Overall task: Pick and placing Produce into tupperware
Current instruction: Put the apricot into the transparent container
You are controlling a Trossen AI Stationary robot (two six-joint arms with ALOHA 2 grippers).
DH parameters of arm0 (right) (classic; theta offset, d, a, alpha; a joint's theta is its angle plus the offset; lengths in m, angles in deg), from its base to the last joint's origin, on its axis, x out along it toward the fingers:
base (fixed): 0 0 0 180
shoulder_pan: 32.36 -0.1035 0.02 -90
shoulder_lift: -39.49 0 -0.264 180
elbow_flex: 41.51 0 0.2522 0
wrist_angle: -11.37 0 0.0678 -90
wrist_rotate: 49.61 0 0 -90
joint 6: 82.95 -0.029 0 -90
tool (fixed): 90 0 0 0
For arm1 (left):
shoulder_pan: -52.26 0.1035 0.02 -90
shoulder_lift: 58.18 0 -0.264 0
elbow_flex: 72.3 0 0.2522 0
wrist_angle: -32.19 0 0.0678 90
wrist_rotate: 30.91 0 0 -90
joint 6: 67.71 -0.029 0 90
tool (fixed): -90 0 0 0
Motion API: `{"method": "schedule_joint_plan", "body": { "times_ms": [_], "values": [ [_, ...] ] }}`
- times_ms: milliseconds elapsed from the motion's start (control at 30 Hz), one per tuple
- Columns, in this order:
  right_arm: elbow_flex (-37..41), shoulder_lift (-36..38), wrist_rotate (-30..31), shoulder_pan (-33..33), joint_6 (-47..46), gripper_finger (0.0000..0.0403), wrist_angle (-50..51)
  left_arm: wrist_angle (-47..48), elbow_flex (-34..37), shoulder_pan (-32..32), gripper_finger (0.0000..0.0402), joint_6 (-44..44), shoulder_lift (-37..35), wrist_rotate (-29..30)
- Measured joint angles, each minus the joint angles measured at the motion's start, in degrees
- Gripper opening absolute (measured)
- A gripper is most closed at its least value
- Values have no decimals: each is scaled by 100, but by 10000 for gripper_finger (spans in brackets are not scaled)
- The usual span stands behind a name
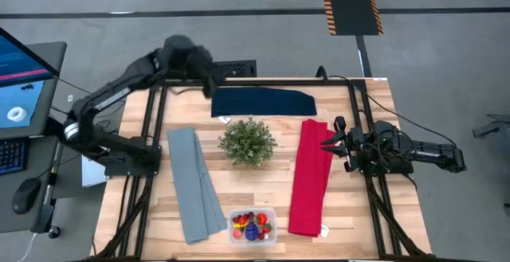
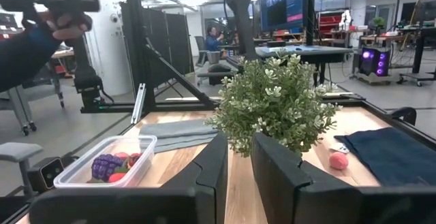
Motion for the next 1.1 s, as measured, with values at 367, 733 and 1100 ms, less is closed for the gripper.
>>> {"method": "schedule_joint_plan", "body": {
  "times_ms": [367, 733, 1100],
  "values": [
    [0, 0, 0, 0, -2, 92, -1, 2790, -2138, 1159, 258, 692, 2628, -965],
    [0, 0, 0, 0, -2, 92, -1, 2999, -2386, 1092, 258, 48, 3434, -1048],
    [0, 0, 0, 0, -2, 92, -2, 2769, -2386, 1047, 258, 607, 3467, -1267]
  ]
}}
